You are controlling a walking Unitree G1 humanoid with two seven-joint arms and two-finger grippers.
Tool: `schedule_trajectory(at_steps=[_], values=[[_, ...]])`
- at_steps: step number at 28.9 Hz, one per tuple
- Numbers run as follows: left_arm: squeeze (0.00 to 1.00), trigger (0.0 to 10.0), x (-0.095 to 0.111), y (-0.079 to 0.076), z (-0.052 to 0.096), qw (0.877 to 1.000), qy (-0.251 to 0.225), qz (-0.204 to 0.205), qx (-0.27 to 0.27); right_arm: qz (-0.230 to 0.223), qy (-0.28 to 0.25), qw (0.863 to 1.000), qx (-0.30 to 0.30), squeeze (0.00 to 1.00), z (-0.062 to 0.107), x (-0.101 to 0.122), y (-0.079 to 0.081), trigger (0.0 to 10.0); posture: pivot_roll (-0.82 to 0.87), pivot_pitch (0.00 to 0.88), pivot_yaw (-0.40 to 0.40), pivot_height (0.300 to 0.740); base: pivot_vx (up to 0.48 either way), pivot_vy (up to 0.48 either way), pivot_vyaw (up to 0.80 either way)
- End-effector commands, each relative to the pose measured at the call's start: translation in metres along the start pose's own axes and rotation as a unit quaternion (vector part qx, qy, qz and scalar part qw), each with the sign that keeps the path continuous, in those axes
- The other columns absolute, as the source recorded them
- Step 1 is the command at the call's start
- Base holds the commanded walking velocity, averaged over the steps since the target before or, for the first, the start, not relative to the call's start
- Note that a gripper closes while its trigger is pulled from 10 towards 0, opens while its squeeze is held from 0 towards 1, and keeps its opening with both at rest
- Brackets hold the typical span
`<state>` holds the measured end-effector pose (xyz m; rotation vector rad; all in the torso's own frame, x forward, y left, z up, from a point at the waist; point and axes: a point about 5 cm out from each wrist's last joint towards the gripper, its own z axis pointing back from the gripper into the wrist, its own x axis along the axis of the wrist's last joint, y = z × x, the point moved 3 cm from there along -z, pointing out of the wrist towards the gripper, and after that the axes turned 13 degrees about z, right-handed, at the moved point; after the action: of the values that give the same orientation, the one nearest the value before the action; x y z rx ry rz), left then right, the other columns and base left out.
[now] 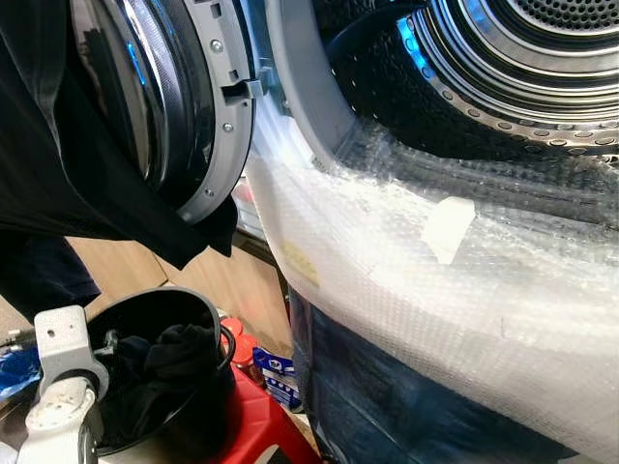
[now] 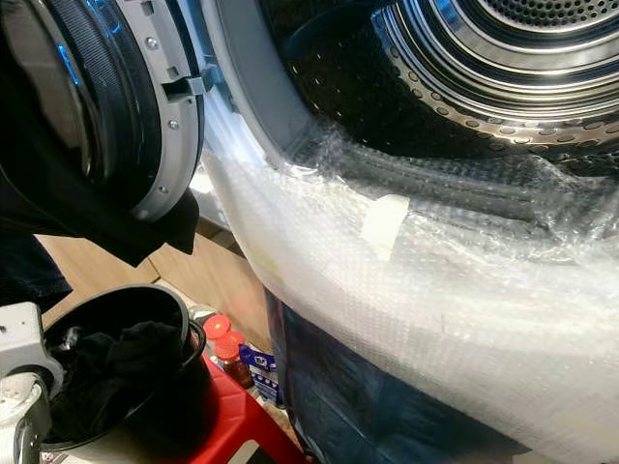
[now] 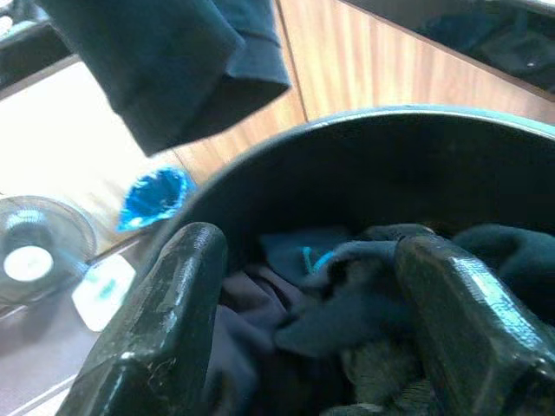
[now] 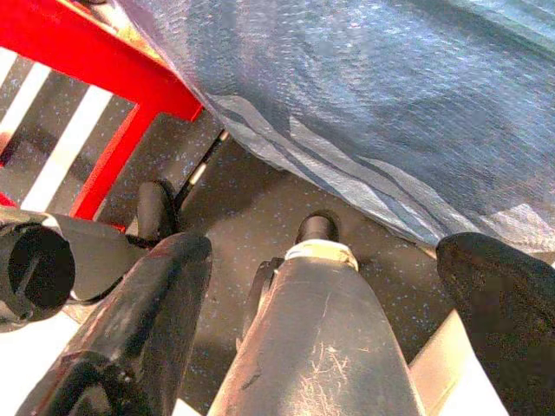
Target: Clothes washing
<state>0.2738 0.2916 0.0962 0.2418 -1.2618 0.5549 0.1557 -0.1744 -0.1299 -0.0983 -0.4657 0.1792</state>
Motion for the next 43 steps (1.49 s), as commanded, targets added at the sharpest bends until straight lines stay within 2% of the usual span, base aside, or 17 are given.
schedule_trajectory(at_steps=[1,6,10,13,16,19,20,23,24,26,28,32,38,40,43], values=[[0.0,10.0,-0.002,0.0,0.0,1.0,-0.001,0.004,-0.001,0.014,0.01,1.0,0.015,0.0,0.0,-0.004,0.009,10.0,0.12,0.054,0.15,0.74,0.0,0.0,0.0],[0.0,10.0,-0.01,-0.011,0.001,1.0,0.008,0.016,-0.024,0.03,0.01,0.999,0.013,0.0,0.0,-0.004,0.005,10.0,0.11,0.049,0.15,0.74,0.0,0.0,0.0],[0.0,10.0,-0.015,-0.04,0.004,0.995,0.015,0.007,-0.097,0.036,0.012,0.999,0.012,0.0,0.0,-0.006,0.003,10.0,0.1,0.038,0.151,0.74,0.0,0.0,0.0],[0.0,10.0,-0.022,-0.051,0.008,0.991,0.026,-0.01,-0.132,0.032,0.012,0.999,0.01,0.0,0.001,-0.006,0.002,10.0,0.09,0.033,0.154,0.74,0.0,0.0,0.0],[0.0,10.0,-0.026,-0.054,0.01,0.988,0.03,-0.014,-0.149,0.031,0.013,0.999,0.01,0.0,0.001,-0.007,0.003,10.0,0.09,0.023,0.159,0.74,0.0,0.0,0.0],[0.0,10.0,-0.027,-0.054,0.012,0.986,0.031,-0.019,-0.163,0.021,0.013,1.0,0.008,0.0,0.001,-0.007,0.003,10.0,0.09,0.02,0.164,0.74,0.0,0.0,0.0],[0.0,10.0,-0.026,-0.052,0.013,0.984,0.024,-0.038,-0.171,0.004,0.015,1.0,0.003,0.0,0.001,-0.008,0.003,10.0,0.1,0.02,0.17,0.74,0.0,0.0,0.0],[0.0,10.0,-0.019,-0.048,0.014,0.985,0.002,-0.042,-0.166,-0.005,0.018,1.0,0.0,0.0,0.001,-0.009,0.003,10.0,0.1,0.02,0.168,0.74,0.0,0.0,0.0],[0.0,10.0,-0.013,-0.047,0.014,0.986,-0.012,-0.038,-0.164,-0.004,0.018,1.0,0.0,0.0,0.001,-0.009,0.003,10.0,0.11,0.027,0.167,0.74,0.0,0.0,0.0],[0.0,10.0,0.012,-0.038,0.017,0.986,-0.072,-0.029,-0.15,-0.008,0.015,1.0,0.001,0.0,0.001,-0.007,0.005,10.0,0.12,0.032,0.169,0.74,0.0,0.0,0.0],[0.0,10.0,0.015,-0.034,0.02,0.986,-0.08,-0.027,-0.144,-0.009,0.015,1.0,0.002,0.0,0.0,-0.006,0.005,10.0,0.12,0.036,0.167,0.74,0.0,0.0,0.0],[0.0,10.0,0.008,-0.032,0.025,0.987,-0.073,-0.021,-0.142,-0.007,0.015,1.0,0.005,0.0,0.0,-0.006,0.007,10.0,0.14,0.039,0.162,0.74,0.0,0.0,0.0],[0.0,10.0,0.002,-0.028,0.022,0.991,-0.055,0.009,-0.121,-0.008,0.015,1.0,0.004,0.0,0.0,-0.005,0.007,10.0,0.14,0.039,0.16,0.74,0.0,0.0,0.0],[0.0,10.0,-0.005,-0.022,0.018,0.994,-0.034,0.026,-0.097,-0.005,0.015,1.0,0.005,0.0,0.0,-0.005,0.006,10.0,0.14,0.036,0.162,0.74,0.0,0.0,0.0],[0.0,10.0,-0.011,-0.022,0.015,0.995,-0.012,0.039,-0.09,-0.006,0.015,1.0,0.004,0.0,0.0,-0.005,0.005,10.0,0.14,0.037,0.161,0.74,0.0,0.0,0.0]])
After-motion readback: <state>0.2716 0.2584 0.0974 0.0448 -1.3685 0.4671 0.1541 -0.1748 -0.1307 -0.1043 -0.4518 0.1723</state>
